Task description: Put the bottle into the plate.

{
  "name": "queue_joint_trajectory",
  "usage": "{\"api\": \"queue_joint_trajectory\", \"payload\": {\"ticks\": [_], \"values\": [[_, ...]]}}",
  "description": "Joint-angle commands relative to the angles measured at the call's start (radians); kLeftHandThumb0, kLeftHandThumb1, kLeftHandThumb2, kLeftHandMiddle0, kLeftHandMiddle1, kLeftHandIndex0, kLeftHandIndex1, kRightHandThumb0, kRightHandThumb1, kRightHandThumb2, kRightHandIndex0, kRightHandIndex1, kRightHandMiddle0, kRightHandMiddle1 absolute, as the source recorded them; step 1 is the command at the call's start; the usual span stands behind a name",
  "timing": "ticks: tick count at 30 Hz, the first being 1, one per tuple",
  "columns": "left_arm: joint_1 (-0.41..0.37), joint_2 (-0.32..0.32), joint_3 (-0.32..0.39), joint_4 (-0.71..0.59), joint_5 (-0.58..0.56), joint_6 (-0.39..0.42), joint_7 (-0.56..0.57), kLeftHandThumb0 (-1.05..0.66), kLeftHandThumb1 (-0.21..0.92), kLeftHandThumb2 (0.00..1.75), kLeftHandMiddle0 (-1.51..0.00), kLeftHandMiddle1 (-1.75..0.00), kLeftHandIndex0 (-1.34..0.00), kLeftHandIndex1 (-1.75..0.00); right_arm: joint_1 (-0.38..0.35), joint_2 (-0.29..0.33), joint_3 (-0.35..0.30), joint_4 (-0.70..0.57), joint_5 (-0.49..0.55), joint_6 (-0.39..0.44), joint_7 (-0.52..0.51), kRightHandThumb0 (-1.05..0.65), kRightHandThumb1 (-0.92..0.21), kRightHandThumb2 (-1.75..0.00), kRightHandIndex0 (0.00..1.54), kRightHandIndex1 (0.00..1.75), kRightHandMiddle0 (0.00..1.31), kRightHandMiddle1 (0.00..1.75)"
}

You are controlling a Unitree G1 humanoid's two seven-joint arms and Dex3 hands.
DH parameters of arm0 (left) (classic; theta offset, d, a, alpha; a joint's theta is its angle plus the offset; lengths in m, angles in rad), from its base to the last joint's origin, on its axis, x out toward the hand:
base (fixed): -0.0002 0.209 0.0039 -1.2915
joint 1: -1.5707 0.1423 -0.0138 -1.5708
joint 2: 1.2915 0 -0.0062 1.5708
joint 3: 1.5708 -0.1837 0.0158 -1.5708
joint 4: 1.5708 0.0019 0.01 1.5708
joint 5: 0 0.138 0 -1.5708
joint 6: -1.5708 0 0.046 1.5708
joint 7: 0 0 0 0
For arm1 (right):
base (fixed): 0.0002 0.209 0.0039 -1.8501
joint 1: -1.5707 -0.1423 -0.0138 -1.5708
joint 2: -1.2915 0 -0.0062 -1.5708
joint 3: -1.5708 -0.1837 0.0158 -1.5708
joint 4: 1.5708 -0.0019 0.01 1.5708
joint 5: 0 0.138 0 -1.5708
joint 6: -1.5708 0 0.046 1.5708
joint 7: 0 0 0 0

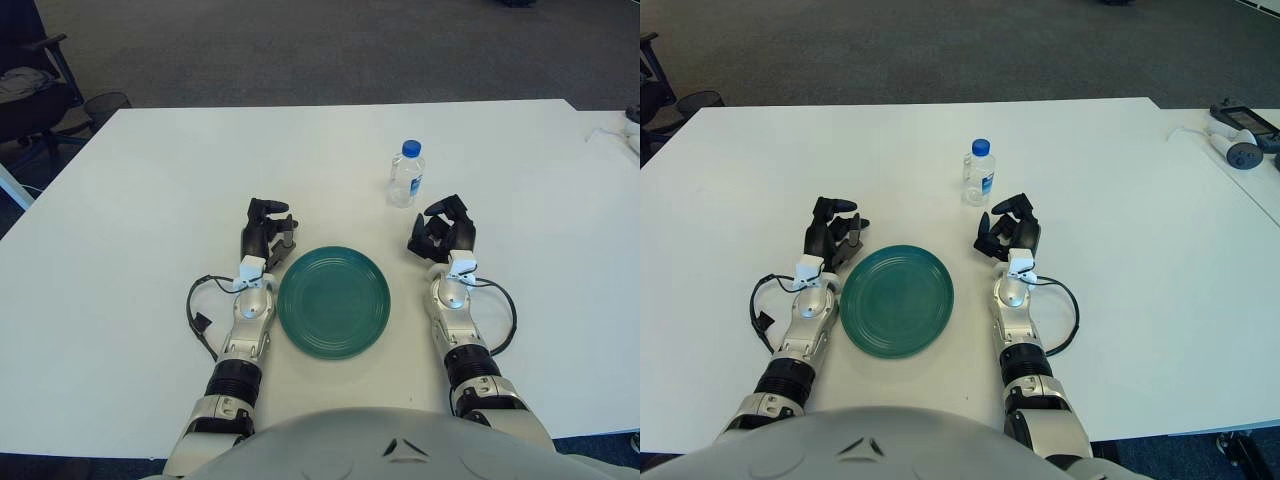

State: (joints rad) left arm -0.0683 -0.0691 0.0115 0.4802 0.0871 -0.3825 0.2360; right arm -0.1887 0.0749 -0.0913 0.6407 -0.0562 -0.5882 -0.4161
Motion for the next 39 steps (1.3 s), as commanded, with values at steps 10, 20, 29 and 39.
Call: {"api": "queue_joint_trajectory", "payload": {"ticks": [10, 20, 29, 39], "values": [[0.078, 0.018, 0.019, 0.051, -0.004, 0.04, -0.006, -0.37, 0.76, 0.75, -0.62, -1.16, -0.29, -1.75, 0.02, 0.034, -0.109, 0.081, 0.12, -0.004, 0.042, -0.47, -0.31, -1.31, 1.09, 1.75, 0.61, 1.75], [0.085, 0.021, 0.018, 0.036, 0.009, 0.056, 0.002, -0.37, 0.75, 0.77, -0.62, -1.17, -0.3, -1.75, 0.007, 0.062, -0.172, 0.092, 0.125, -0.045, -0.021, -0.48, -0.3, -1.33, 1.11, 1.75, 0.62, 1.75], [0.086, 0.024, 0.02, 0.033, 0.009, 0.059, 0.0, -0.37, 0.74, 0.77, -0.63, -1.17, -0.3, -1.75, 0.007, 0.048, -0.186, 0.127, 0.112, -0.066, -0.028, -0.47, -0.32, -1.3, 1.01, 1.75, 0.6, 1.75], [0.086, 0.017, 0.023, 0.033, -0.001, 0.06, -0.003, -0.37, 0.74, 0.78, -0.63, -1.17, -0.3, -1.75, 0.045, 0.007, -0.102, 0.097, 0.014, 0.0, 0.019, -0.08, -0.6, -0.95, 0.46, 1.69, 0.25, 1.74]]}}
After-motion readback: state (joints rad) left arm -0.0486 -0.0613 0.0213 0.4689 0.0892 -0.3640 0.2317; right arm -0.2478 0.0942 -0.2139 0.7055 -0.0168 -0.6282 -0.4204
